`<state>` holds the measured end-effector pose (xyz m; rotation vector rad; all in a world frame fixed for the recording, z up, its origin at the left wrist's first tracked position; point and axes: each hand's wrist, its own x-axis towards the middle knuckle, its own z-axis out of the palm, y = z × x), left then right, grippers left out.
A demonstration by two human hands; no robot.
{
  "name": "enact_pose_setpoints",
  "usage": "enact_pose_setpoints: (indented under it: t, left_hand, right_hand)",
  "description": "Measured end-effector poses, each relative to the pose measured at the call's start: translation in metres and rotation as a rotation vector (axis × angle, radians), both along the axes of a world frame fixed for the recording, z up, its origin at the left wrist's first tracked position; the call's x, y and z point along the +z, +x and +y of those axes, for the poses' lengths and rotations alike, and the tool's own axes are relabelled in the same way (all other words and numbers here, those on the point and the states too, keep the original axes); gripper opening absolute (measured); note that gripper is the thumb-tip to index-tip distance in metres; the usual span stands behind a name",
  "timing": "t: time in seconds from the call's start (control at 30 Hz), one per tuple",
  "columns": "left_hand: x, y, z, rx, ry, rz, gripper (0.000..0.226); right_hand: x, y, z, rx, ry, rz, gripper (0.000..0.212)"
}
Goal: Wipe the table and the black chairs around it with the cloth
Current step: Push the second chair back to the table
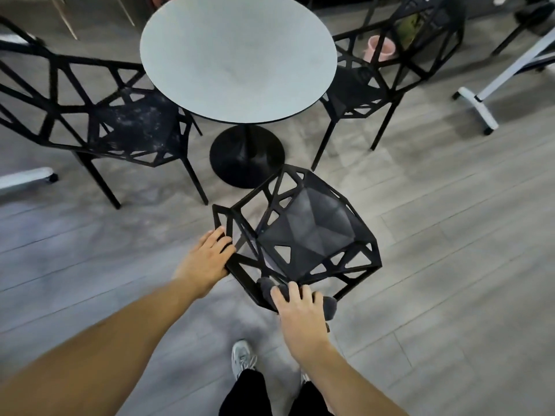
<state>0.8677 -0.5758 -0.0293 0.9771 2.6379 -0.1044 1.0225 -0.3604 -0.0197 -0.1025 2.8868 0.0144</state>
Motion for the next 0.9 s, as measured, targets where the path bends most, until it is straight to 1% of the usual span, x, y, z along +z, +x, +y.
enact_pose_setpoints:
  t: [0.2, 0.3, 0.33, 0.4, 0.47, 0.63, 0.7, 0.77, 0.9]
  left_hand:
    - [0.002, 0.100, 0.031, 0.235, 0.068, -0.052, 0.048]
    - [0.003, 0.145, 0.053, 0.307, 0.106, -0.044, 0.041]
    - [0.004, 0.156, 0.061, 0.332, 0.105, -0.046, 0.044]
    - [0.006, 0.175, 0.078, 0.373, 0.101, -0.047, 0.051]
    - [0.010, 0.191, 0.101, 0.395, 0.097, -0.057, 0.051]
    - [0.010, 0.226, 0.190, 0.493, 0.068, -0.091, 0.054]
    - [0.010, 0.230, 0.225, 0.491, 0.072, -0.069, 0.051]
    - [0.018, 0.230, 0.258, 0.520, 0.055, -0.095, 0.049]
    - [0.028, 0.225, 0.315, 0.607, 0.050, -0.153, 0.048]
  right_hand:
    - [-0.002, 0.051, 0.068, 0.152, 0.034, -0.038, 0.071]
    - [-0.007, 0.067, 0.109, 0.274, 0.048, -0.133, 0.088]
    - [-0.005, 0.070, 0.122, 0.304, 0.045, -0.143, 0.087]
    - [0.002, 0.070, 0.149, 0.370, 0.030, -0.128, 0.072]
    - [0.010, 0.066, 0.180, 0.432, 0.030, -0.117, 0.063]
    - [0.012, 0.046, 0.277, 0.540, 0.087, -0.091, 0.063]
    - [0.017, 0.034, 0.314, 0.544, 0.122, -0.072, 0.058]
    - [0.022, 0.020, 0.349, 0.548, 0.161, -0.062, 0.052]
    - [0.023, -0.009, 0.399, 0.544, 0.208, -0.082, 0.056]
